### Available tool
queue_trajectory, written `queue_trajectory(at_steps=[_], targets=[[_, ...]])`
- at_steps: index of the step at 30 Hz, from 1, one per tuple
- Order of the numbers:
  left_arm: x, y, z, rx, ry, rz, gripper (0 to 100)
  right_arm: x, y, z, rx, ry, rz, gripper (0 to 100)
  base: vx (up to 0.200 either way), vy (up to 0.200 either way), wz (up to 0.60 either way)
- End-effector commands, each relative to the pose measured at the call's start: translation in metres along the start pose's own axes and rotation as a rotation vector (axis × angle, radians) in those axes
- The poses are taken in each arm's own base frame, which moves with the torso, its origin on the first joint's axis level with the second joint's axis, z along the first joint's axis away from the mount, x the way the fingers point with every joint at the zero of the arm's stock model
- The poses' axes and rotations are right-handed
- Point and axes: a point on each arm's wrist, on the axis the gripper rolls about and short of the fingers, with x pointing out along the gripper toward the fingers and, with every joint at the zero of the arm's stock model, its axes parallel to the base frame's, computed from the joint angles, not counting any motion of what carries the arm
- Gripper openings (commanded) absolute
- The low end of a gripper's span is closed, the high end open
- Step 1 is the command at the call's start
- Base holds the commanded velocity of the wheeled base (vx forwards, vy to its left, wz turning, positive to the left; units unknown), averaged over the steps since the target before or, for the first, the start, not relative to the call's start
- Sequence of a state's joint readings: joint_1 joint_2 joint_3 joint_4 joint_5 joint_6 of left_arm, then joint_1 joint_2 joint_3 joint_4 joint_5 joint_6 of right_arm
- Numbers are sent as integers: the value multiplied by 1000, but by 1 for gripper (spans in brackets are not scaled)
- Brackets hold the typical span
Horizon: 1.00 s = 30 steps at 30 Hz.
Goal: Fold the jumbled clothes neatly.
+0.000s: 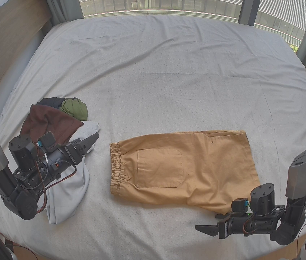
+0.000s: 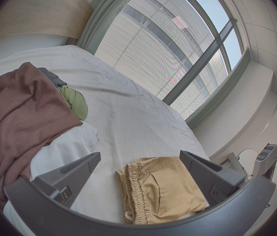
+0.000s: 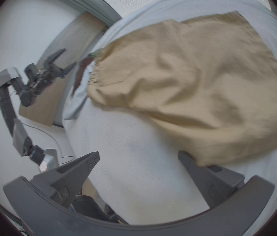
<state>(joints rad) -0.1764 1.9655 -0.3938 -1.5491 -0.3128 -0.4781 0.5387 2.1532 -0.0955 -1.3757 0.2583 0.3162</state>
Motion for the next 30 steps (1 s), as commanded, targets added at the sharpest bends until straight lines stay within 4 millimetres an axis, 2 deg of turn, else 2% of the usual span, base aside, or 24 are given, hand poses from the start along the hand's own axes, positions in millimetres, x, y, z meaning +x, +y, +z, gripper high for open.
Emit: queue_trajectory(at_steps=[1,4,10,14,15,16,17,18,19,20,22,26,28,29,30], targets=[[1,1,-3,-4,11,2,100,0,18,5,-55,-54,118,100,0,0,0],[-2,2,-9,-10,42,6,100,0,28,14,-71,-130,177,100,0,0,0],[-2,1,-24,-26,101,7,100,-20,54,27,-72,-166,370,100,0,0,0],[1,3,-37,-36,147,14,100,-25,64,47,-86,-260,425,100,0,0,0],[1,3,-37,-36,147,14,100,-25,64,47,-86,-260,425,100,0,0,0],[2,2,-41,-39,163,10,100,-23,63,62,-85,-321,430,100,0,0,0],[2,2,-42,-39,164,9,100,-23,63,64,-83,-325,429,100,0,0,0],[2,0,-44,-42,173,4,100,-22,57,77,-73,-377,416,100,0,0,0],[2,0,-44,-42,173,4,100,-22,57,77,-73,-377,416,100,0,0,0],[2,-2,-46,-48,183,-1,100,-23,55,91,-80,-439,416,100,0,0,0],[1,-2,-48,-55,193,-1,100,-28,54,101,-85,-483,414,100,0,0,0],[1,-4,-56,-77,224,-3,100,-33,45,115,-82,-540,384,100,0,0,0],[1,-4,-56,-77,224,-3,100,-33,45,115,-82,-540,384,100,0,0,0],[0,-3,-67,-104,277,-7,100,-40,36,122,-75,-578,353,100,0,0,0],[0,-3,-70,-111,288,-11,100,-41,34,123,-74,-586,348,100,0,0,0]])
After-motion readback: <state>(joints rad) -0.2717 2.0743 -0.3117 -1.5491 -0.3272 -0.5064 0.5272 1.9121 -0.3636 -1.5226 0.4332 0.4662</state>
